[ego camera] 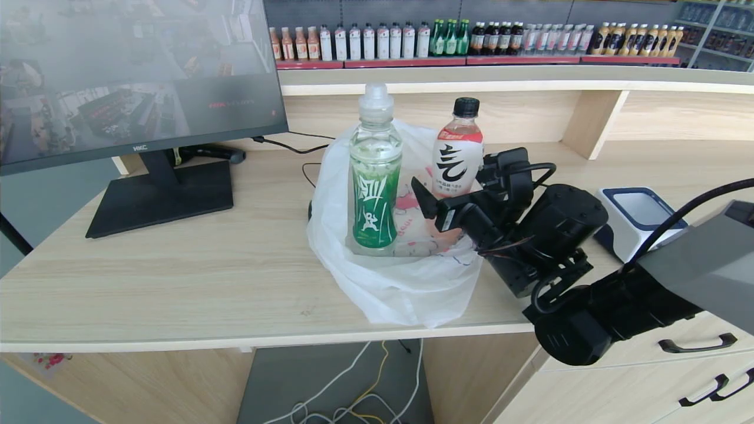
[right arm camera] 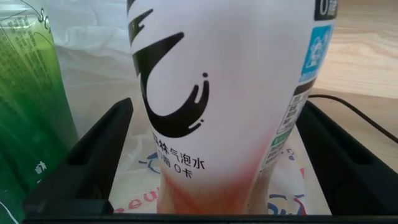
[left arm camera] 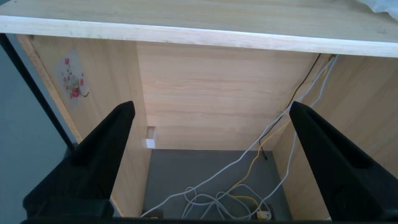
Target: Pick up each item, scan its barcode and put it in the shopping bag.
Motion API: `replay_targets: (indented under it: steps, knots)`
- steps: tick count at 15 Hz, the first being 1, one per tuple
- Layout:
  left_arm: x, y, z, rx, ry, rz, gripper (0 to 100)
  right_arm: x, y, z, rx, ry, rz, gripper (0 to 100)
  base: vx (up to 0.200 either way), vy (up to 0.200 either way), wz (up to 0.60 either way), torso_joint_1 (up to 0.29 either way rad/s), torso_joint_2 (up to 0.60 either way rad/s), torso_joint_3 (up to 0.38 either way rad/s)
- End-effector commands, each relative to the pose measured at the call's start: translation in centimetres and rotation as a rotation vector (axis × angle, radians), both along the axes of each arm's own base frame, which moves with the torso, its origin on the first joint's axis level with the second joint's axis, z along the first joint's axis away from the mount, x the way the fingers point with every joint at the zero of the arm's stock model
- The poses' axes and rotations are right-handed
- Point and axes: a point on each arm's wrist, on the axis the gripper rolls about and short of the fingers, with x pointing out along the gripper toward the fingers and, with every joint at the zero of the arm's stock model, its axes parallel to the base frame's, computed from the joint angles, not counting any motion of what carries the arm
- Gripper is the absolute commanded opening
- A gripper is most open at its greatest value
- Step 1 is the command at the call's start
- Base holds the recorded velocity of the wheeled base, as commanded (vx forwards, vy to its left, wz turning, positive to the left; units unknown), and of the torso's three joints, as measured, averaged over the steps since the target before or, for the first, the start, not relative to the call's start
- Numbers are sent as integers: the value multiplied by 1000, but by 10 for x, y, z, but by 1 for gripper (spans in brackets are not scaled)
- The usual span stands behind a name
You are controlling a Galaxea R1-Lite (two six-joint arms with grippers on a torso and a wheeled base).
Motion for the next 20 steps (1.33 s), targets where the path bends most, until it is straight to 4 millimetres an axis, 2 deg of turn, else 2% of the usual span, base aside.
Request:
replay_targets:
  steps: [1, 6, 9, 11, 13, 17, 18, 20]
  knots:
    - [0, 0, 0, 0, 1, 0, 100, -7, -5, 8, 6, -10, 0, 100, 0, 0, 0, 0, 0, 0]
    - [0, 0, 0, 0, 1, 0, 100, -31, -9, 24, 22, -31, 24, 100, 0, 0, 0, 0, 0, 0]
    - [0, 0, 0, 0, 1, 0, 100, -56, -26, 49, 53, -79, 22, 100, 0, 0, 0, 0, 0, 0]
    - [0, 0, 0, 0, 1, 0, 100, -81, -45, 67, 76, -115, 15, 100, 0, 0, 0, 0, 0, 0]
    - [0, 0, 0, 0, 1, 0, 100, -97, -61, 71, 78, -121, -1, 100, 0, 0, 0, 0, 0, 0]
    - [0, 0, 0, 0, 1, 0, 100, -162, -115, 61, 75, -117, -57, 100, 0, 0, 0, 0, 0, 0]
    - [0, 0, 0, 0, 1, 0, 100, -194, -132, 51, 90, -115, -51, 100, 0, 0, 0, 0, 0, 0]
    - [0, 0, 0, 0, 1, 0, 100, -223, -149, 39, 97, -118, -51, 100, 0, 0, 0, 0, 0, 0]
